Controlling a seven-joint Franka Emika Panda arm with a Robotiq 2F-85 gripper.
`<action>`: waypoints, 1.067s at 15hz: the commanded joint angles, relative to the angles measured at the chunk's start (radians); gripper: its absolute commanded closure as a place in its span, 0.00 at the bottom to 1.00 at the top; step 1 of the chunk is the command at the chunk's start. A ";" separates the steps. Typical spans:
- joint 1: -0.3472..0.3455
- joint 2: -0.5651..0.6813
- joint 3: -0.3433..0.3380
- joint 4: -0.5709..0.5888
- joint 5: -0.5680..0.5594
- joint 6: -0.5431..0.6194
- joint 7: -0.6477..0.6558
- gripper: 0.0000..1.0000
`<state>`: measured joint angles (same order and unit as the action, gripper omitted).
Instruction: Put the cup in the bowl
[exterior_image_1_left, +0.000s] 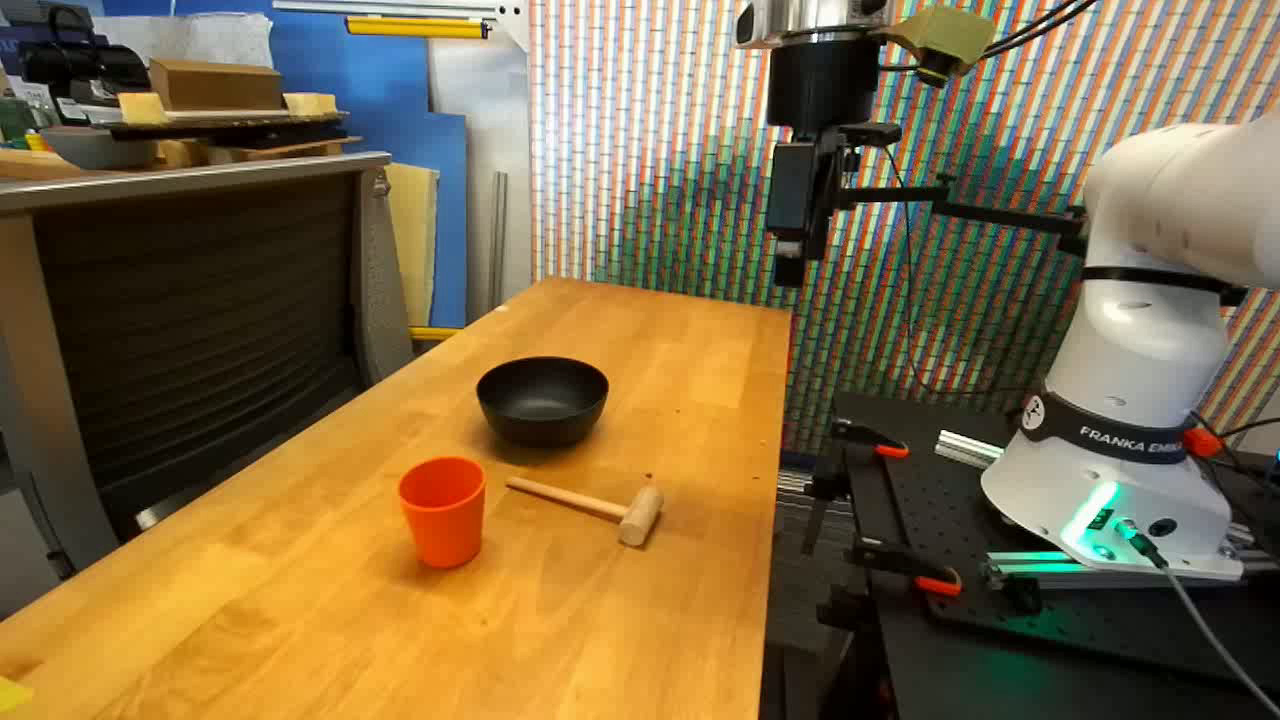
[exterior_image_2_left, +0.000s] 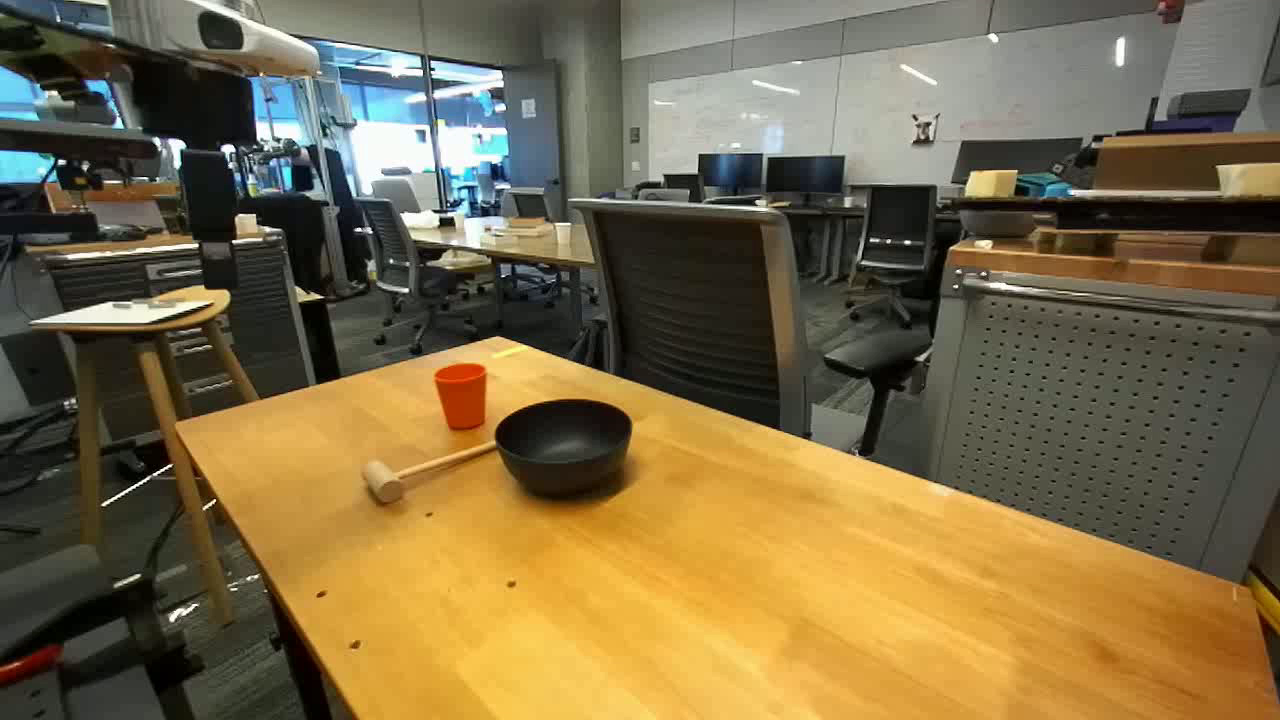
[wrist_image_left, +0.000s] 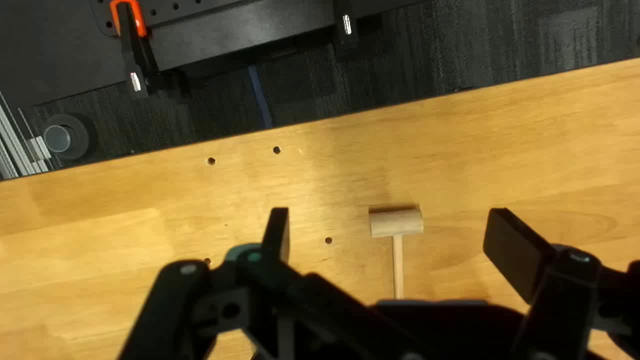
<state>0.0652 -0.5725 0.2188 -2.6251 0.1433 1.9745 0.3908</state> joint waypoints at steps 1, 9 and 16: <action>0.006 0.001 -0.006 0.002 -0.004 -0.001 0.003 0.00; -0.035 0.076 -0.009 0.038 -0.015 0.031 0.055 0.00; -0.057 0.484 0.002 0.275 -0.061 0.338 0.166 0.00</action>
<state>0.0051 -0.2845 0.2187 -2.5039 0.1157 2.2722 0.5151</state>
